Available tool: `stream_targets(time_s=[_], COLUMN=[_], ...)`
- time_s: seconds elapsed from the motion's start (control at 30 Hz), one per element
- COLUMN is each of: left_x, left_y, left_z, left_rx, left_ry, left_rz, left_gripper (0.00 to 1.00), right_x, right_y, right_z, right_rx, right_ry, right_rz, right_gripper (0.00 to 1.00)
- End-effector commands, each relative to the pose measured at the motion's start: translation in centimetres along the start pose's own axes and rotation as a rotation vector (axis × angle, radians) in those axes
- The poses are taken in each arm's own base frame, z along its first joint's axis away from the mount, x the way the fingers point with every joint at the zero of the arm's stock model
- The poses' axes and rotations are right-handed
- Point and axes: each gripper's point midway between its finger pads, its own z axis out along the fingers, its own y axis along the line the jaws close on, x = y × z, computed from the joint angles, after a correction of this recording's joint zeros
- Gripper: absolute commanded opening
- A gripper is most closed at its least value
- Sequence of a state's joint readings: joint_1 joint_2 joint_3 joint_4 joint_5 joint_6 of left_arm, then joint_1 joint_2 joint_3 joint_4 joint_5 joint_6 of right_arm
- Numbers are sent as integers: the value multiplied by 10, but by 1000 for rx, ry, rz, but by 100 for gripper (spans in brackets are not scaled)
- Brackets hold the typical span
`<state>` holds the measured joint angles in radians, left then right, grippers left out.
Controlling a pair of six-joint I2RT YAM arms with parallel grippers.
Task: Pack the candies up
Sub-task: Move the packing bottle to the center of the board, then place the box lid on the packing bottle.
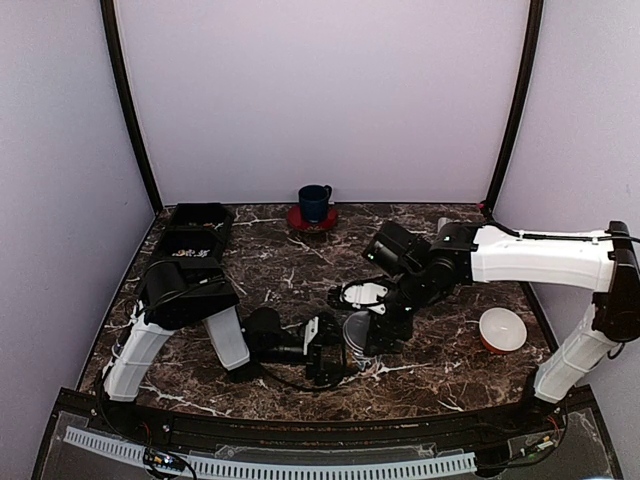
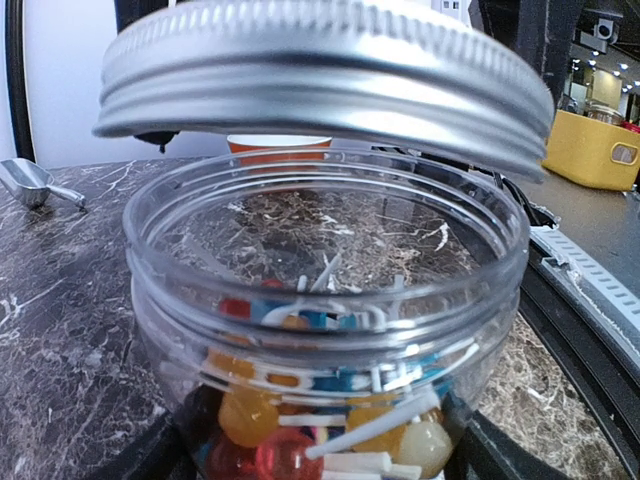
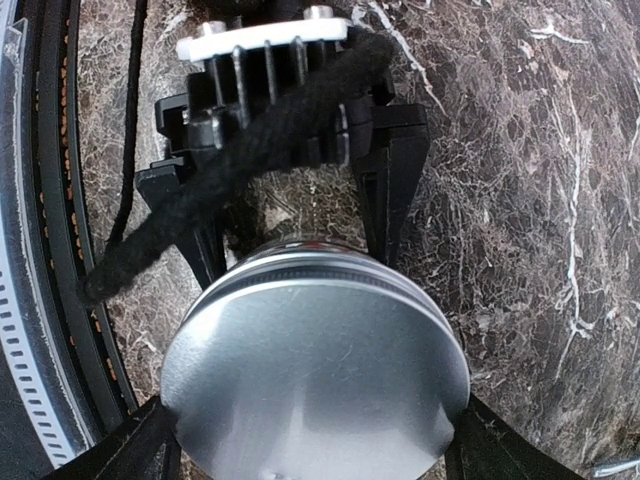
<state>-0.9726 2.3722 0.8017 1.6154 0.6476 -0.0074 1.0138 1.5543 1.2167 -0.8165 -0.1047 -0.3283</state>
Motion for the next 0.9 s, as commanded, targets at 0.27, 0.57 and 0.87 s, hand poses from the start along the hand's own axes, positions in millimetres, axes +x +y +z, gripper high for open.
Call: stream_targets(time_s=[0.27,0.57,0.87], left_x=[10,12,14], left_y=[-10,-8,-6], left_z=[-4,-5,-5], left_rx=[33,22,7], left_ry=[24,38,44], left_rz=[1,14,18], left_gripper=[80,79,77], right_x=[-6,-2,-2], right_y=[-3,-1,3], right_z=[5,8,3], right_rx=[-31,-55,-71], right_ry=[29,64,64], right_rz=[20,32,44], right_gripper=[75,76,75])
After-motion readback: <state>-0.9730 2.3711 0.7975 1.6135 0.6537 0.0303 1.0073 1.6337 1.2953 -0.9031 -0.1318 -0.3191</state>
